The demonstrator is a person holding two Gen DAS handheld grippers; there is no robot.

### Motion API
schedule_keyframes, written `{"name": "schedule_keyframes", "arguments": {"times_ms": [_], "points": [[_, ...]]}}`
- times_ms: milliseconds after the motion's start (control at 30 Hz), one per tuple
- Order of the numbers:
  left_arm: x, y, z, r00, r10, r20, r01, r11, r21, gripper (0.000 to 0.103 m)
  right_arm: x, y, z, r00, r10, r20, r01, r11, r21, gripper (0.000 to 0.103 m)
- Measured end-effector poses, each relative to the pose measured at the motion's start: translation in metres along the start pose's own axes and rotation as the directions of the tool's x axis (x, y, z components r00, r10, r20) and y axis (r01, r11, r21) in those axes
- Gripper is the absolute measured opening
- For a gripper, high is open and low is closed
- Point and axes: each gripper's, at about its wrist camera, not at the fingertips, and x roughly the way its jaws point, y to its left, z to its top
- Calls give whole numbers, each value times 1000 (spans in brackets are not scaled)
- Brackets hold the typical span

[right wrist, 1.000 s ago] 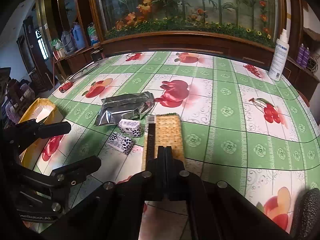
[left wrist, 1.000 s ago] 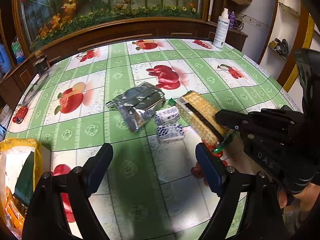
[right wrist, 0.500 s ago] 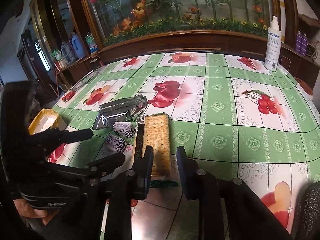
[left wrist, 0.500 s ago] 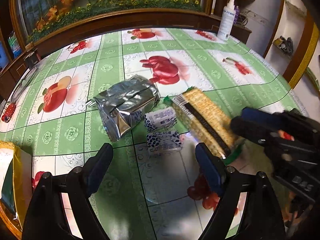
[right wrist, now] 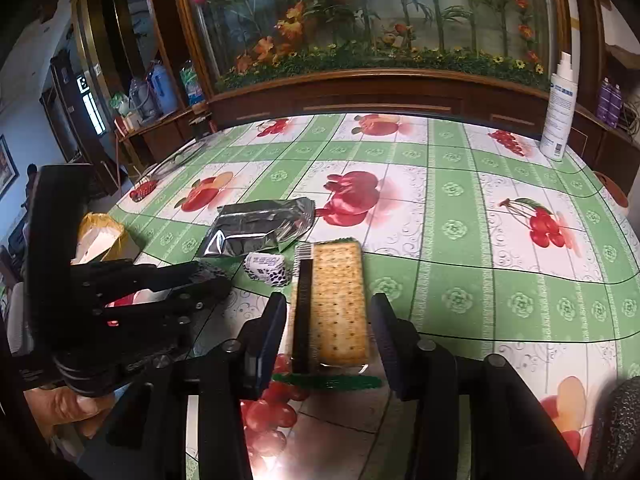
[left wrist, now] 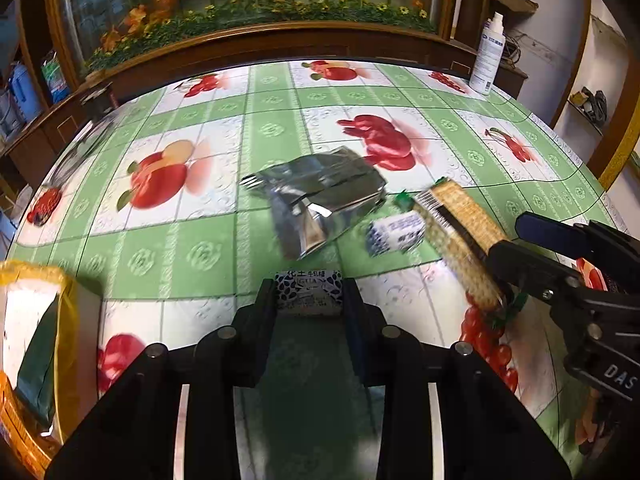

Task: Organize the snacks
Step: 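Carry the white-black packet and cracker-stick pack over the yellow tray with both tools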

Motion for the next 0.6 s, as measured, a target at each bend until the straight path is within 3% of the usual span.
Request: {"name": "schedule_keyframes", "arguments": {"times_ms": [67, 167, 400, 433, 500, 600], "points": [[-4, 5, -7, 1000, 6, 2, -6, 1000, -7, 29, 5, 7, 0, 1000, -15, -3, 15, 1000, -24, 59], [-10, 8, -14, 1000, 8, 2, -8, 1000, -13, 29, 16, 16, 0, 999, -50, -17, 49, 997, -64, 64], [-29, 13, -23, 1000, 9, 24, -8, 1000, -30, 29, 35, 21, -3, 992, -101, -73, 95, 992, -81, 64], [-33, 14, -24, 999, 13, 29, -12, 999, -32, 29, 36, 22, -3, 991, -107, -77, 101, 992, -78, 62], [-39, 14, -26, 999, 18, 43, -17, 999, -34, 29, 34, 22, -2, 991, -109, -83, 104, 992, -67, 49], [-46, 15, -27, 998, 26, 53, -24, 999, -36, 29, 31, 22, -4, 991, -97, -96, 94, 995, -43, 48]]}}
